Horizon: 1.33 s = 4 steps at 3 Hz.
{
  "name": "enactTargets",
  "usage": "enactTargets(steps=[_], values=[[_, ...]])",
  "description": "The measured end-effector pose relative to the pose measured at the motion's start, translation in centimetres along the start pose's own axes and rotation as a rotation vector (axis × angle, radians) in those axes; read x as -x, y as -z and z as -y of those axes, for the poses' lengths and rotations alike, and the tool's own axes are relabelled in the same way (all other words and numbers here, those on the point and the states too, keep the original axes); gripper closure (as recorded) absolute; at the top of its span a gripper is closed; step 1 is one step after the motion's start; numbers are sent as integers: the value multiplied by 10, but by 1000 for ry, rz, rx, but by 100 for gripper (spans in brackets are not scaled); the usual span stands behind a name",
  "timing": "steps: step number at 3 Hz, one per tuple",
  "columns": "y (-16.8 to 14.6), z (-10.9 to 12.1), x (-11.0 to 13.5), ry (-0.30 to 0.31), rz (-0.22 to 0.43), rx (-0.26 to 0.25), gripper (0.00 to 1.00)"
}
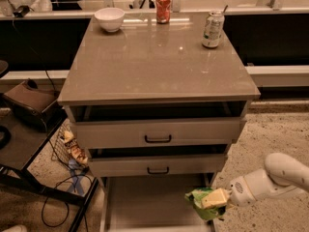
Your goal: Place green rice chip bag into bottom drawer
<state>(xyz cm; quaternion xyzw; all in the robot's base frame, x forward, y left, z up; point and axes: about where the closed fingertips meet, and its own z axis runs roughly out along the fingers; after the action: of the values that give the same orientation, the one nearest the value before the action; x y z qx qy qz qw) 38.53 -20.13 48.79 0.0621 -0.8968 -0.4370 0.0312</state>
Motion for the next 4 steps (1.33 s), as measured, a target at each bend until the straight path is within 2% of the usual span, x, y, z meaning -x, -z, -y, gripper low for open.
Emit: enactTargets(steps=[1, 2, 3, 4], values=[[-32, 33, 27, -17, 39, 127, 100], [-72, 68, 31, -69, 74, 274, 100], [-120, 80, 28, -110, 103, 416, 100], [-149, 68, 27, -113, 100, 476, 100]])
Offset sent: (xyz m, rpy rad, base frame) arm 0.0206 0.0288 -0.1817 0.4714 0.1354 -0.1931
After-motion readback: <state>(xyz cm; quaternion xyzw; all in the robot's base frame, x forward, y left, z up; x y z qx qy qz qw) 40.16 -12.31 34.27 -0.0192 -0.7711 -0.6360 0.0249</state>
